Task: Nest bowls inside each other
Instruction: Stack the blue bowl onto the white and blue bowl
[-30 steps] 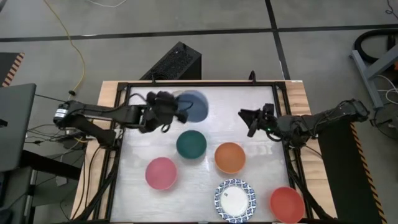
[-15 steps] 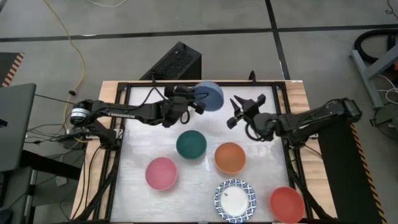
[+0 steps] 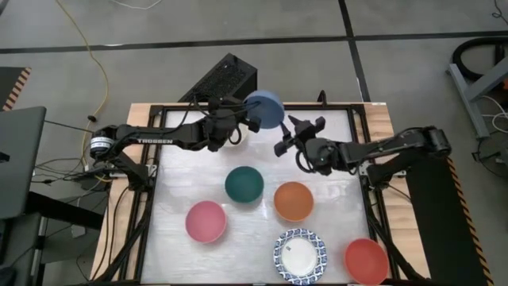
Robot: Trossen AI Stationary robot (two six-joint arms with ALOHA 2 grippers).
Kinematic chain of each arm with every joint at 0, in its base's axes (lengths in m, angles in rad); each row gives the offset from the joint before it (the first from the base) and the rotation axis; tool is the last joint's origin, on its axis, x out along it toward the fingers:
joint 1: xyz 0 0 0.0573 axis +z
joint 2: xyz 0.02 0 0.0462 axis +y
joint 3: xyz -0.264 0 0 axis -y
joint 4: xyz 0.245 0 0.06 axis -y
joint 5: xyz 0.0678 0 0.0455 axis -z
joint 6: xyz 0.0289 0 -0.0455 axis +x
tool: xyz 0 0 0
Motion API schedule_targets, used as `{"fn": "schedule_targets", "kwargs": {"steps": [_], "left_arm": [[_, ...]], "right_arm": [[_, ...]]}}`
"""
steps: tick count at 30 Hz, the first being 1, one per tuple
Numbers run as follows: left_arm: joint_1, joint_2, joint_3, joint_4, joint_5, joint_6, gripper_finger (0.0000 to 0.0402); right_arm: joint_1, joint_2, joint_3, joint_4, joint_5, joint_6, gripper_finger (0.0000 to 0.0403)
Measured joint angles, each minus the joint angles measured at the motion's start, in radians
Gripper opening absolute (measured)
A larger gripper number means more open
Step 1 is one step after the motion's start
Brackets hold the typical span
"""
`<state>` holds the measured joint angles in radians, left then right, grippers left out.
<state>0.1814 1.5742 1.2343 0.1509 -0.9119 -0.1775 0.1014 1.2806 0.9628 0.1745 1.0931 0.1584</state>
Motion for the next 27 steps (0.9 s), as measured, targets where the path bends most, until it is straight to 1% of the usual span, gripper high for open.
{"fn": "schedule_targets", "kwargs": {"steps": [3, 6, 9, 13, 15, 17, 19, 24, 25, 27], "left_arm": [[0.0, 0.0, 0.0, 0.0, 0.0, 0.025, 0.0], [-0.002, 0.0, 0.0, -0.001, 0.018, 0.037, 0.0], [-0.003, 0.0, 0.0, 0.0, 0.057, 0.028, 0.0], [-0.003, 0.0, 0.0, 0.0, 0.083, 0.027, 0.0], [-0.003, 0.0, 0.0, 0.001, 0.105, 0.027, 0.0], [-0.003, 0.0, 0.0, 0.006, 0.114, 0.033, 0.0], [-0.002, 0.0, 0.0, 0.016, 0.12, 0.05, 0.0], [0.001, 0.0, 0.0, 0.023, 0.129, 0.073, 0.0002], [0.002, 0.0, 0.0, 0.022, 0.142, 0.072, 0.0004], [0.004, 0.0, 0.0, 0.015, 0.194, 0.081, 0.0013]], "right_arm": [[-0.026, 0.003, 0.001, -0.002, 0.01, 0.063, 0.021], [-0.057, 0.003, 0.001, 0.0, 0.006, 0.095, 0.022], [-0.082, 0.003, 0.001, -0.002, 0.0, 0.098, 0.0218], [-0.118, 0.003, 0.001, -0.006, -0.084, 0.122, 0.0205], [-0.135, 0.012, 0.001, -0.016, -0.102, 0.16, 0.0194], [-0.15, 0.019, 0.001, -0.039, -0.104, 0.204, 0.0176], [-0.159, 0.033, 0.001, -0.044, -0.105, 0.248, 0.0146], [-0.178, 0.049, 0.001, -0.06, -0.082, 0.303, 0.003], [-0.185, 0.05, 0.001, -0.067, -0.083, 0.307, 0.0018], [-0.192, 0.052, 0.001, -0.076, -0.089, 0.331, 0.0016]]}}
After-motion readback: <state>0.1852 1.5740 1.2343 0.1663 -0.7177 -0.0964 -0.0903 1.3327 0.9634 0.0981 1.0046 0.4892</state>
